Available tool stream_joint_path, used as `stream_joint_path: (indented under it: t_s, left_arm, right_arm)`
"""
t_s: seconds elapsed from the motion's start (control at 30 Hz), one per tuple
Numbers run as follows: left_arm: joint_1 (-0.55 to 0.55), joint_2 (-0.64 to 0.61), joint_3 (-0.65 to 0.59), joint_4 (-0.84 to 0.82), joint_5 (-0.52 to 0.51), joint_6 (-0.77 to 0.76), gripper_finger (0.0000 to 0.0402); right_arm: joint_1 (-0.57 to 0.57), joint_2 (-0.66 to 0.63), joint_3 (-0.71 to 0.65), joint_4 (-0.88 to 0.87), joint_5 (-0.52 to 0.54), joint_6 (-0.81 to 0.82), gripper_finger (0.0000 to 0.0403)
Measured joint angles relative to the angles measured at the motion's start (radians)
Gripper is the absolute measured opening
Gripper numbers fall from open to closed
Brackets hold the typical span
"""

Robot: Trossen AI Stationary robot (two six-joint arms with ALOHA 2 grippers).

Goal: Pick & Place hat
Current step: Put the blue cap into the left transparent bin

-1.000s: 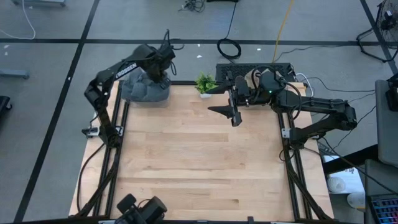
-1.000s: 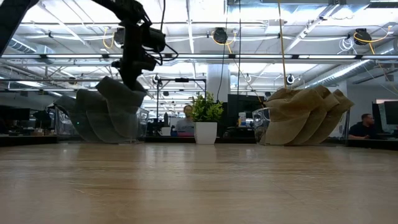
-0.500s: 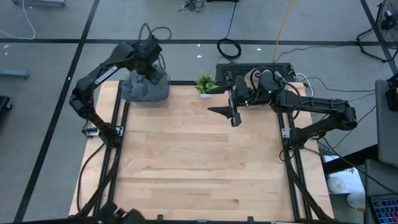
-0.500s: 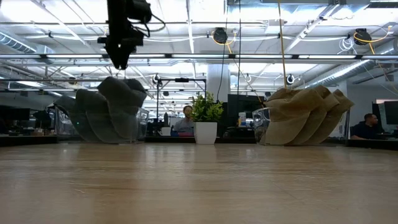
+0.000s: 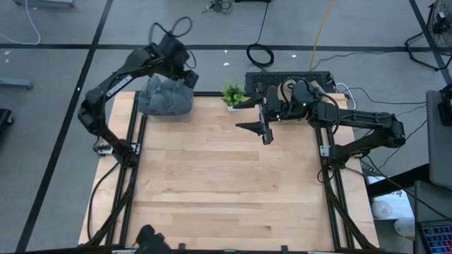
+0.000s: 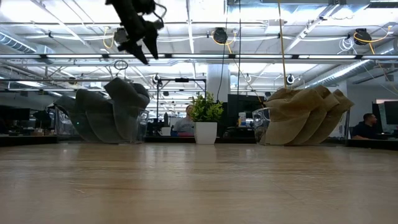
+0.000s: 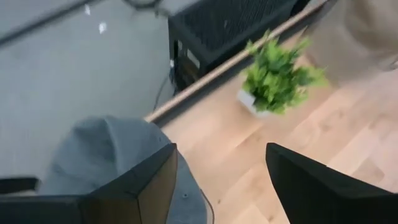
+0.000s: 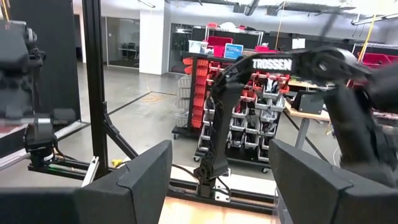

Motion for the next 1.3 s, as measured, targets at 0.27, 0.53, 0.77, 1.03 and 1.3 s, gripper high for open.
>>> stream_joint_path:
  t_s: [0.27, 0.53, 0.77, 1.03, 1.3]
  left_arm:
    - [-0.023, 0.130, -0.001, -0.034, -0.016, -0.047, 0.0209]
    - [-0.020, 0.203, -0.001, -0.138, -0.089, -0.044, 0.0082]
    - [0.023, 0.257, -0.001, -0.301, -0.261, -0.034, 0.0010]
    - [0.096, 0.282, -0.104, -0.371, -0.244, -0.024, 0.0007]
    - [0.097, 0.264, -0.132, -0.433, -0.263, -0.022, 0.0009]
  right_arm:
    - [0.000, 0.000, 0.000, -0.018, 0.000, 0.000, 0.0254]
    - [0.000, 0.000, 0.000, -0.022, 0.000, 0.001, 0.0254]
    - [0.002, 0.000, 0.000, -0.022, 0.000, 0.001, 0.0254]
    - [0.029, 0.000, 0.000, -0.017, 0.005, 0.001, 0.0254]
    - [0.035, 0.000, 0.000, -0.002, 0.006, -0.001, 0.0254]
